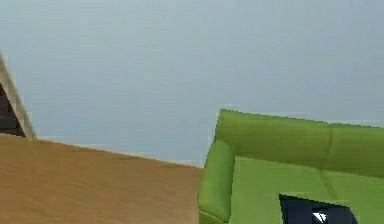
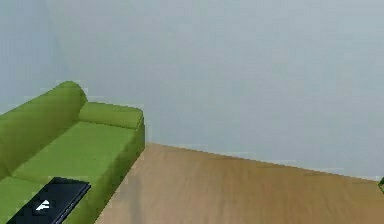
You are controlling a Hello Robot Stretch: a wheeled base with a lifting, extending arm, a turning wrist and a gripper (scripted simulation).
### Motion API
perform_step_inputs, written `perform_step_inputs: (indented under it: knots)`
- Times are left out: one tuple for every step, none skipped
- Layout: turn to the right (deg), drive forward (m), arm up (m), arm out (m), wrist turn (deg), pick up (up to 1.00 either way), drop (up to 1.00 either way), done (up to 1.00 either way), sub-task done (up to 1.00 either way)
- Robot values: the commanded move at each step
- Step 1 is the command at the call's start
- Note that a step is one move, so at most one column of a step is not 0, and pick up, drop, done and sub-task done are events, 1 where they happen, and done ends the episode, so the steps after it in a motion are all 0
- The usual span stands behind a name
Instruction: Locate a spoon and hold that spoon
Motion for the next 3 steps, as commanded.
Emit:
perform_step_inputs:
  knots:
    - [0.0, 0.10, 0.00, 0.00, 0.0, 0.00, 0.00, 0.00, 0.00]
    - [-45.0, 0.00, 0.00, 0.00, 0.0, 0.00, 0.00, 0.00, 0.00]
    - [-12.0, 0.00, 0.00, 0.00, 0.0, 0.00, 0.00, 0.00, 0.00]
